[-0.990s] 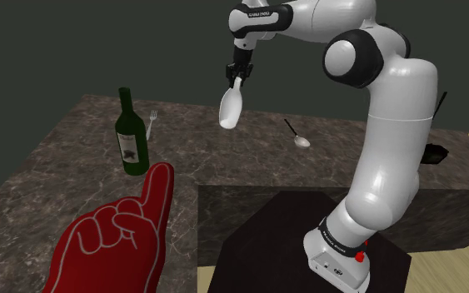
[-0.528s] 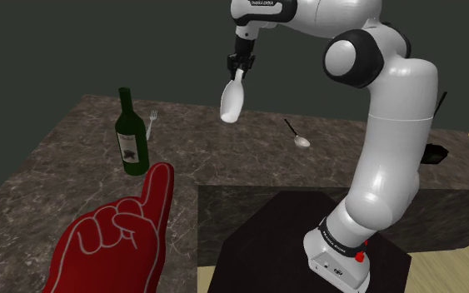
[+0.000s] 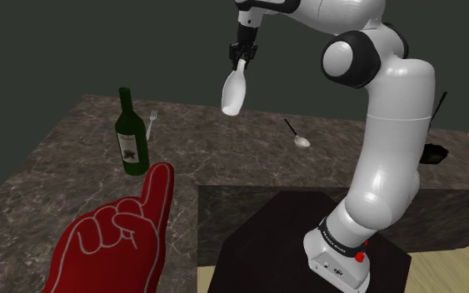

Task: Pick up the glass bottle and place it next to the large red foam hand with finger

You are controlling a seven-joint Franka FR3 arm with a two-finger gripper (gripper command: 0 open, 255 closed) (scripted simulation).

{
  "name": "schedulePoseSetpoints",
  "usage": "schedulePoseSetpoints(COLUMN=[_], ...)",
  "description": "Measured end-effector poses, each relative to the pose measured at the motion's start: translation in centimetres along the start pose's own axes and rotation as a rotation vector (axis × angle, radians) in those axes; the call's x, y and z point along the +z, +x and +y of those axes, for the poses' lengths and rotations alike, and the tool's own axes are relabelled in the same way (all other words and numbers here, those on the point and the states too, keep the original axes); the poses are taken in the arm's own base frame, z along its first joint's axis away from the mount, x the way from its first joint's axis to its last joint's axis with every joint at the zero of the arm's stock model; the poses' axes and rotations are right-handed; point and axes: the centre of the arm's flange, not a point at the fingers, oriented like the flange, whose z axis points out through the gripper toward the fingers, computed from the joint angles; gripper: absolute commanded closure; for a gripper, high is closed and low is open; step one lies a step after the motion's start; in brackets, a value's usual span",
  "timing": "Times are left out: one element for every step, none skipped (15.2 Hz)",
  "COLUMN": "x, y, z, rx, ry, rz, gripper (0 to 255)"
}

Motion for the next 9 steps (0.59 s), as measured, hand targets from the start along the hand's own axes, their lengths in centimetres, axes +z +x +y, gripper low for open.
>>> schedulePoseSetpoints(x=[-0.6,-1.1,-1.5,-2.0,-2.5,-3.0,-3.7,-4.2,-4.8], y=[0.0,0.1,0.1,0.1,0.0,-0.2,-0.7,-1.1,-1.5], z=[0.0,0.0,-0.1,0.0,0.0,-0.4,-1.3,-2.4,-3.3], rx=[0.000,0.000,0.000,0.000,0.000,0.000,0.000,0.000,0.000], ry=[0.000,0.000,0.000,0.000,0.000,0.000,0.000,0.000,0.000], rz=[0.000,0.000,0.000,0.000,0.000,-0.001,-0.001,0.000,0.000], gripper=[255,255,255,255,255,255,255,255,255])
